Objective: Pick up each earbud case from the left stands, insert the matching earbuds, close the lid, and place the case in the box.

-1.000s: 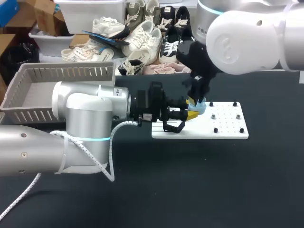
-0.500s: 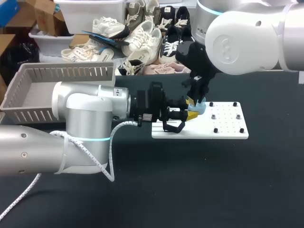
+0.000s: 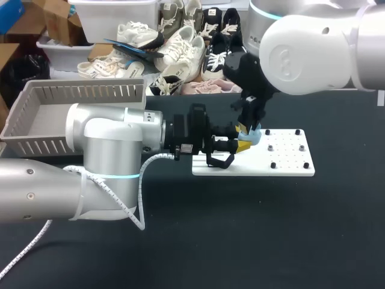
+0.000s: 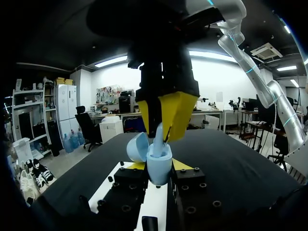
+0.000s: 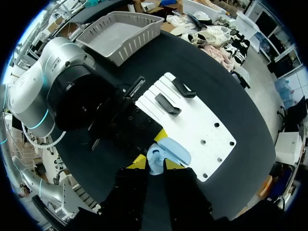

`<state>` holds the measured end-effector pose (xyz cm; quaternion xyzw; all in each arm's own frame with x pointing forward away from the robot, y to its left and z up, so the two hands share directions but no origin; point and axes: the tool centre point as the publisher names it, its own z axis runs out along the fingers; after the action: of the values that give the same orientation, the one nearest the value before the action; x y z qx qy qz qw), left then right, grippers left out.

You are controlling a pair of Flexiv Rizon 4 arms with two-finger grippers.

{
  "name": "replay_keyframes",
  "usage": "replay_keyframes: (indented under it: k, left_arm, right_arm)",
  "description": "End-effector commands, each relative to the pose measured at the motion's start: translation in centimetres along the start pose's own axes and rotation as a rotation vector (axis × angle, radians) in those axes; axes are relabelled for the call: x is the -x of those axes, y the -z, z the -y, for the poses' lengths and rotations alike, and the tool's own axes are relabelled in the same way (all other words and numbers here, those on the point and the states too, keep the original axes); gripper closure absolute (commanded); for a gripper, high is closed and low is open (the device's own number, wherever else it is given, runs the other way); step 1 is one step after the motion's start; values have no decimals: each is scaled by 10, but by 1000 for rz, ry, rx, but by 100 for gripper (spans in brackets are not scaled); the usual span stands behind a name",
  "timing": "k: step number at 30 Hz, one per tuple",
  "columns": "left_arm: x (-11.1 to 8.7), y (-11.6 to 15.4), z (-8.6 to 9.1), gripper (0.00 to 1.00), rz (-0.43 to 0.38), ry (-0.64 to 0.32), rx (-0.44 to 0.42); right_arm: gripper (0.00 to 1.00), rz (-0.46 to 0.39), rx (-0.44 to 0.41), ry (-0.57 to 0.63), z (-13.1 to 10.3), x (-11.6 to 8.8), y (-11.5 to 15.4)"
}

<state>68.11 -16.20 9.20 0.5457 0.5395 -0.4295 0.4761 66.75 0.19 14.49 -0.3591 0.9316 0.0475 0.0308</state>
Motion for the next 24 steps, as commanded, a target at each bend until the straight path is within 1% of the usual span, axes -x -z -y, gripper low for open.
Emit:
replay_keyframes:
  k: [1, 24]
  left_arm:
    - [-1, 0, 0, 100, 3, -1, 0]
    - [-1, 0, 0, 100, 3, -1, 0]
  right_arm:
    - [100, -4, 1, 0, 0, 1, 0]
    - [100, -24, 1, 15, -2, 2, -5]
